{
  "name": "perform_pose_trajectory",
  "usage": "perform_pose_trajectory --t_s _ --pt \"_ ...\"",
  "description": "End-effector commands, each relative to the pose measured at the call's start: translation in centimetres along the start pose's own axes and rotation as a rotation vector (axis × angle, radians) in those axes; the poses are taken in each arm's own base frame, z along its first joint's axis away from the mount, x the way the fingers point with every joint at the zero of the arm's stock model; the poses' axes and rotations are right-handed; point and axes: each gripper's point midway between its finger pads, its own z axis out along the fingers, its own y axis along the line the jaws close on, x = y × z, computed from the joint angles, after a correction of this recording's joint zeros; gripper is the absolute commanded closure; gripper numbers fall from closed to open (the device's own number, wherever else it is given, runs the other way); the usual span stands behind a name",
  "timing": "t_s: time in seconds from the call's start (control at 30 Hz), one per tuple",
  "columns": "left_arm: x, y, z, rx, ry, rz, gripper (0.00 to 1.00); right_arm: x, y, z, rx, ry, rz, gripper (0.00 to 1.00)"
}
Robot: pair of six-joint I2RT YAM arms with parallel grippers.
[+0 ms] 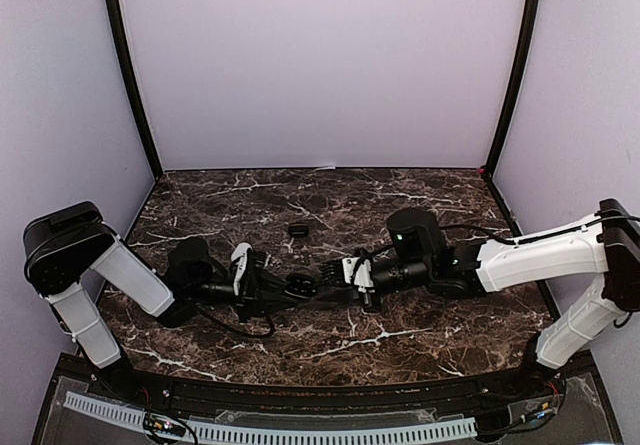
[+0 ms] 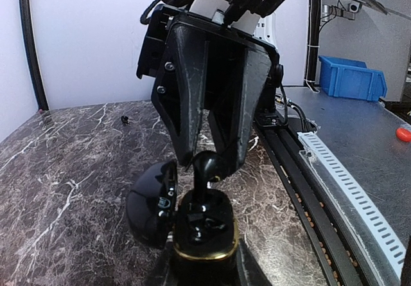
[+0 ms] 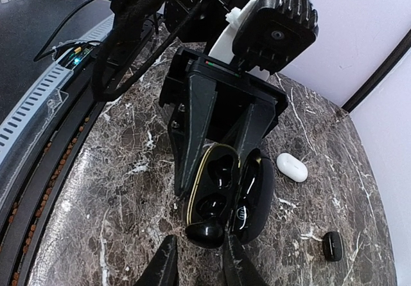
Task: Insert the wireless bluetooth earbuds into the charging case
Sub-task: Adjust the right earbud in the right side groove of the charging case.
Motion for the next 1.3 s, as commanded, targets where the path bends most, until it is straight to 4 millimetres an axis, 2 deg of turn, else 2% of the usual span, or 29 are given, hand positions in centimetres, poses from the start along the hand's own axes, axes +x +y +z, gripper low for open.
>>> perform_pose_trajectory --t_s 0.0,0.3,0.47,0.63,1.07,1.27 --pt "-0.7 0.1 0.2 0.017 -0.016 0.007 0.92 -1.4 -0.7 0.5 0.03 -0.038 -0.028 0.78" --pt "-0.7 0.4 0.3 0.005 -0.018 -0.001 0.92 -1.6 -0.7 0.7 0.038 -0.048 -0.011 0.81" --pt "-1.0 1.2 0.2 -0.046 -0.031 0.001 0.92 -1.4 -0.7 0.7 0.044 -0.037 0.027 0.82" --pt "-1.1 2.3 0.0 -0.117 -0.04 0.005 0.92 -1.4 -1.0 0.6 0.068 -0.032 0.093 0.81" --pt "-2.0 3.1 -0.6 -0.199 -0.1 0.058 0.92 -0.6 -2.6 0.9 0.172 -0.001 0.269 0.82" --pt "-1.7 3.6 -0.5 -0.244 -0.078 0.09 0.92 -0.4 -3.1 1.0 0.202 0.007 0.373 0.82"
